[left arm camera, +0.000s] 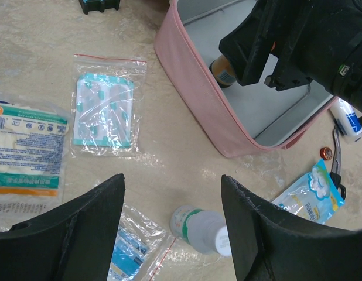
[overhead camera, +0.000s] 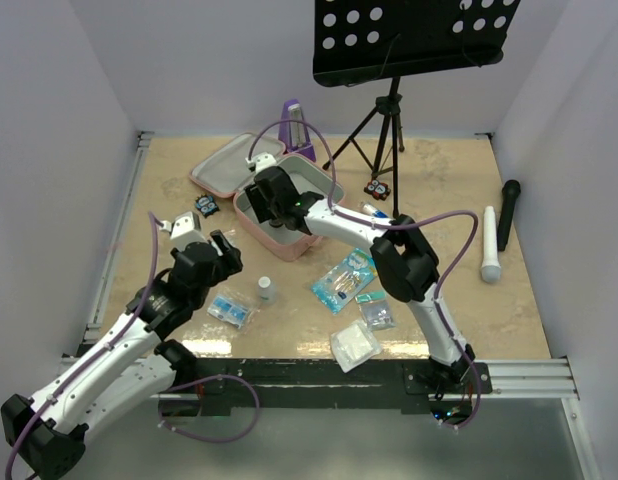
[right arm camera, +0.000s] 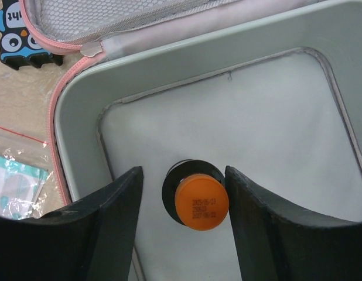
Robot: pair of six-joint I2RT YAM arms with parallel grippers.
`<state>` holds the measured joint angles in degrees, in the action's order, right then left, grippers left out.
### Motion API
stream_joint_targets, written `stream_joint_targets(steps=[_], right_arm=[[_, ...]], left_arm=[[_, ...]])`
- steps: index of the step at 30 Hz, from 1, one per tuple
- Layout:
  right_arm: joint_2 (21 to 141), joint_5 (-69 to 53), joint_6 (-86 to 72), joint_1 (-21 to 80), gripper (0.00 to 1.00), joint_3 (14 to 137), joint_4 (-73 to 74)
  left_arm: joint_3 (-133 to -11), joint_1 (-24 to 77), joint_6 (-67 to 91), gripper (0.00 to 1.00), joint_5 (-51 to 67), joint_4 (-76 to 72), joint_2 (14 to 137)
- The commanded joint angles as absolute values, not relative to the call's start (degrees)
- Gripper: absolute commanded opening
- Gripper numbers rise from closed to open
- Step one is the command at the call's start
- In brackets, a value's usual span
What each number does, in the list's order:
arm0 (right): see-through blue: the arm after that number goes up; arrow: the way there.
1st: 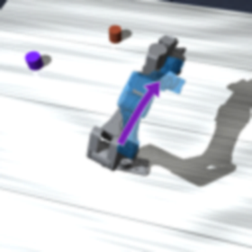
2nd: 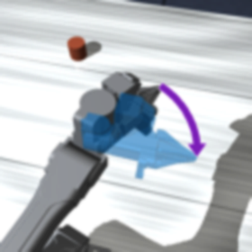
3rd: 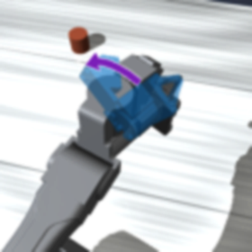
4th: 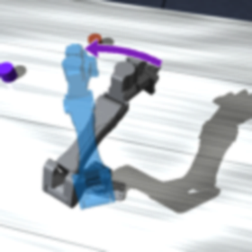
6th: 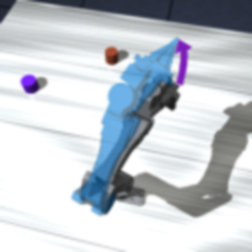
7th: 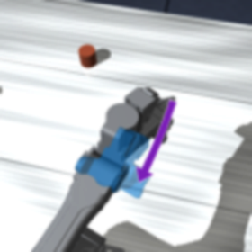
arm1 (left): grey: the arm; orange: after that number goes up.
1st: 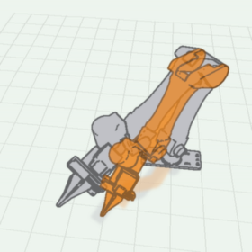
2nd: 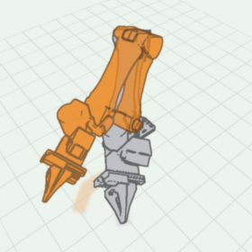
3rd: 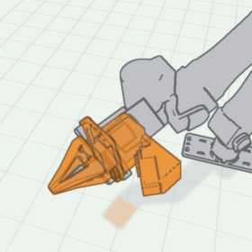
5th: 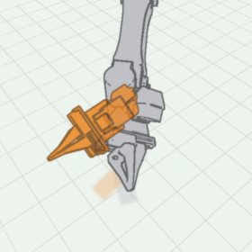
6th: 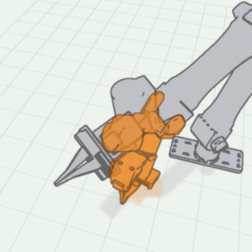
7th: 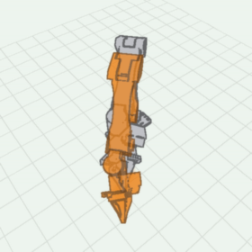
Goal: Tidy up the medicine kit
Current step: Place the pill bottle in the medicine box, then pick up the pill bottle at the center of the board.
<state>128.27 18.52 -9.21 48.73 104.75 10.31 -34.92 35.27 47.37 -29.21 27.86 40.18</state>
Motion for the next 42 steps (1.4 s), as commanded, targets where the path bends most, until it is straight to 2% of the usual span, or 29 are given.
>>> stream_joint_targets(steps=[1,3,11,20,25,32,34,38,40,42], right_arm=[[128.4,19.1,-9.8,48.9,0.65,109.1,11.4],[128.9,19.8,-9.8,48.8,0.69,109.9,11.5],[125.3,21.9,-11.1,48.3,0.70,108.7,11.0],[106.1,22.6,-16.3,48.3,0.70,82.9,-1.6],[95.6,16.6,-17.8,49.7,0.70,68.7,-11.6],[87.2,6.3,-17.8,56.6,0.73,56.4,-17.8],[86.1,6.7,-18.3,59.0,0.74,54.5,-17.9],[84.5,10.6,-20.6,61.5,0.75,50.9,-18.6],[84.5,11.3,-21.2,62.7,0.75,49.8,-19.6],[85.4,12.4,-21.5,64.2,0.75,49.7,-20.0]], left_arm=[[-35.2,35.0,46.8,0.71,-29.4,25.8,40.7],[-35.2,35.1,46.8,0.71,-29.4,25.7,41.0],[-35.5,35.1,46.6,0.71,-29.4,26.0,41.0],[-35.8,34.9,46.4,0.71,-29.9,25.4,41.7],[-35.5,34.9,46.7,0.71,-29.3,24.8,42.3],[-35.1,34.7,47.5,0.71,-29.4,25.4,42.0],[-34.7,34.8,48.0,0.71,-29.4,25.6,41.5],[-33.5,34.8,49.7,0.75,-29.3,25.9,40.3],[-33.1,34.8,52.3,0.84,-29.9,27.0,39.5],[-32.8,34.8,53.2,0.87,-30.1,27.2,38.8]])
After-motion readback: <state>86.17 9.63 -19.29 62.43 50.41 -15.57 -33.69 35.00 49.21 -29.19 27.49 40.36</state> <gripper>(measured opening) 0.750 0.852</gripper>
